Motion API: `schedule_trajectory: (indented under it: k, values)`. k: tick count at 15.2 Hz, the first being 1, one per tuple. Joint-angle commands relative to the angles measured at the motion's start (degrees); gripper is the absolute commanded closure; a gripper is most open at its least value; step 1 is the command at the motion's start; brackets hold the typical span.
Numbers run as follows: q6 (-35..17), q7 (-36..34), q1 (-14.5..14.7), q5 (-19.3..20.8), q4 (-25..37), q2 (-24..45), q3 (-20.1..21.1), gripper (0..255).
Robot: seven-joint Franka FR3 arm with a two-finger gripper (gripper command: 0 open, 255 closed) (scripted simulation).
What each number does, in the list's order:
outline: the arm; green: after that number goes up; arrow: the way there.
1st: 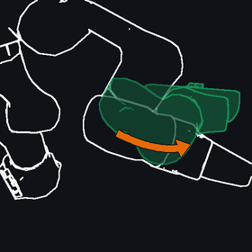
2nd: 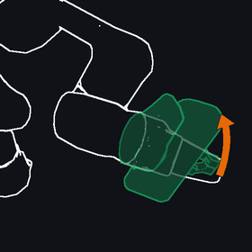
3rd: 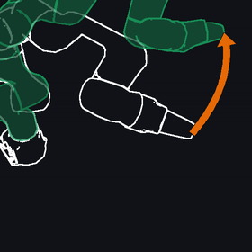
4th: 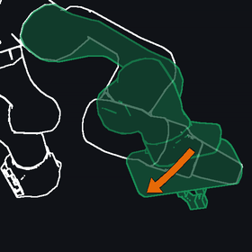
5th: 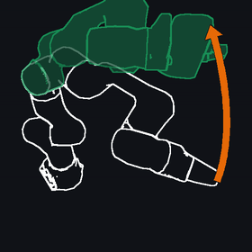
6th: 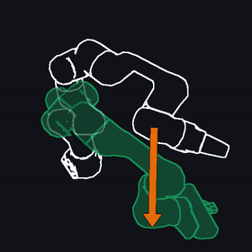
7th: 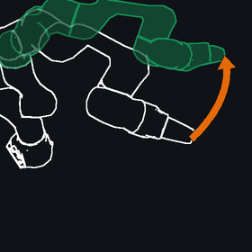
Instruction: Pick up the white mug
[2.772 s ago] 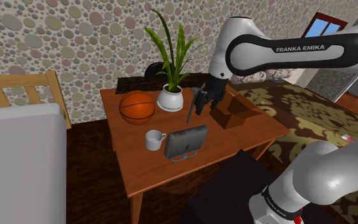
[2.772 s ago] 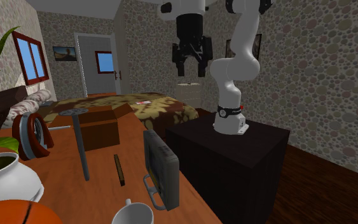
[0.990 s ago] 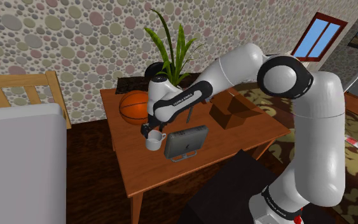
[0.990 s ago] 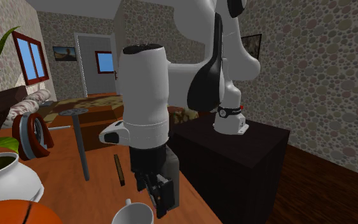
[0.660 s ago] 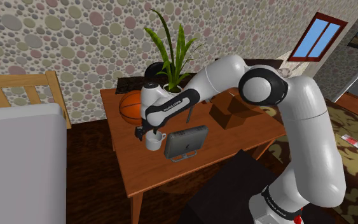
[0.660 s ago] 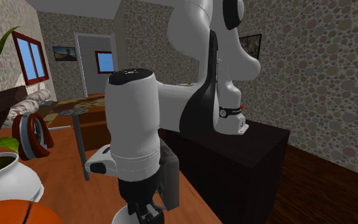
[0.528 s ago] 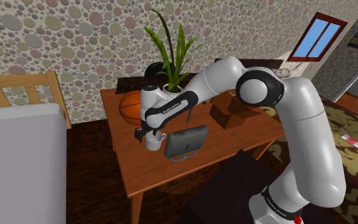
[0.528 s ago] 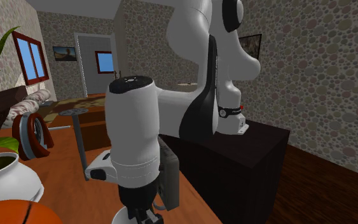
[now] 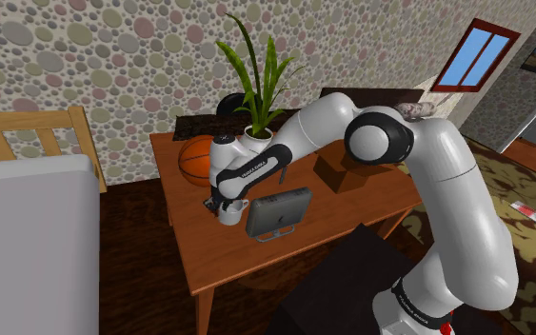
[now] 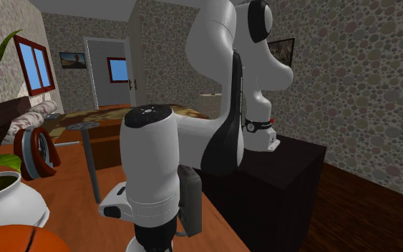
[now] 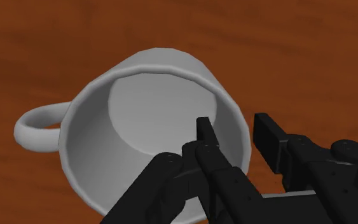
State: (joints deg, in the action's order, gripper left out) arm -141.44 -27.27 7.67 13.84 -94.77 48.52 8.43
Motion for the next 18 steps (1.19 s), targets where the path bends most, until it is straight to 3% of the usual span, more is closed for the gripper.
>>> schedule_trajectory:
  k: [1,8,18]
  values:
    - [-0.04,-0.01,0.01,0.01,0.03,0.06,-0.01,255]
    - [-0.09,-0.03,0.01,0.01,-0.1,-0.04,0.0,255]
    - [4.0,0.69,-0.78,-1.0,-2.22,-6.23,1.09,255]
